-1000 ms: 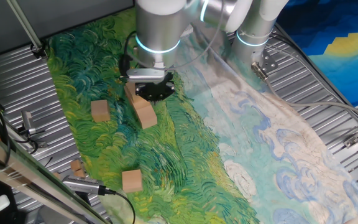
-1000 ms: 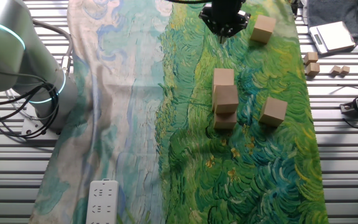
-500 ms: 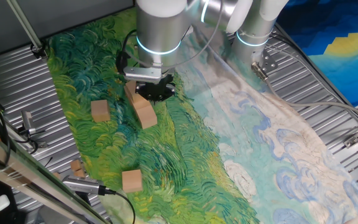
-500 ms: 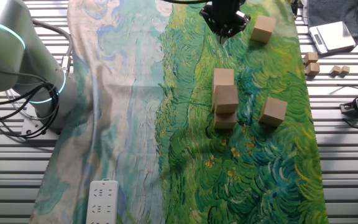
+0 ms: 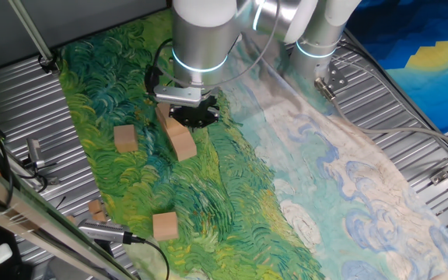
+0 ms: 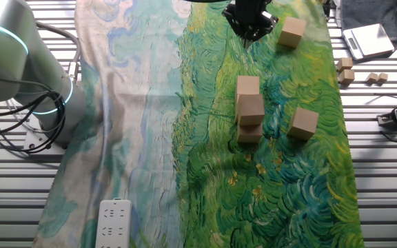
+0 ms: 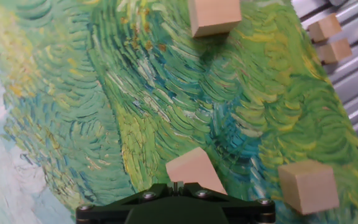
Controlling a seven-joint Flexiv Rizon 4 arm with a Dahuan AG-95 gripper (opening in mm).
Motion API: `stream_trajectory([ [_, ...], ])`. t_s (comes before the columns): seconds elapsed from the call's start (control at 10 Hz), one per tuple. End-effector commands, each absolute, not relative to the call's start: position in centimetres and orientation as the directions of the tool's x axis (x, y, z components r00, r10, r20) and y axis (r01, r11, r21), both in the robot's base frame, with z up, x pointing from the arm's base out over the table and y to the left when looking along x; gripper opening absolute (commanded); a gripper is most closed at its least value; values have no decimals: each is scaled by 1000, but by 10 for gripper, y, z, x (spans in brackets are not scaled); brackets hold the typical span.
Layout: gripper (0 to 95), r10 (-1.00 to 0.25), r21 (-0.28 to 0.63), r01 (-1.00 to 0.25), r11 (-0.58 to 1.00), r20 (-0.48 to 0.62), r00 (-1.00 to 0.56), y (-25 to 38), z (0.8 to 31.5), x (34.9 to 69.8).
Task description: Stack the blocks into a pyramid shape
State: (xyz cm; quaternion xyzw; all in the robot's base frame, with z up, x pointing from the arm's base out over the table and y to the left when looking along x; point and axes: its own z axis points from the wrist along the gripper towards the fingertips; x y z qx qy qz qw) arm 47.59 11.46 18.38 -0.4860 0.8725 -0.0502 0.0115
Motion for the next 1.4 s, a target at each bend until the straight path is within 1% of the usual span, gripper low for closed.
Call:
stream_trajectory([
  [0.1,0,-838,-103,-835,540,27,-545,114,185,475],
  [0.7,0,-842,-97,-840,534,26,-539,114,185,475],
  [0.8,0,-836,-96,-834,544,25,-548,116,187,479],
  [1.0,0,-831,-89,-829,552,23,-556,123,189,503],
  [1.1,0,-828,-81,-826,557,12,-560,129,185,523],
  [1.4,0,-821,-75,-819,569,3,-571,142,170,562],
])
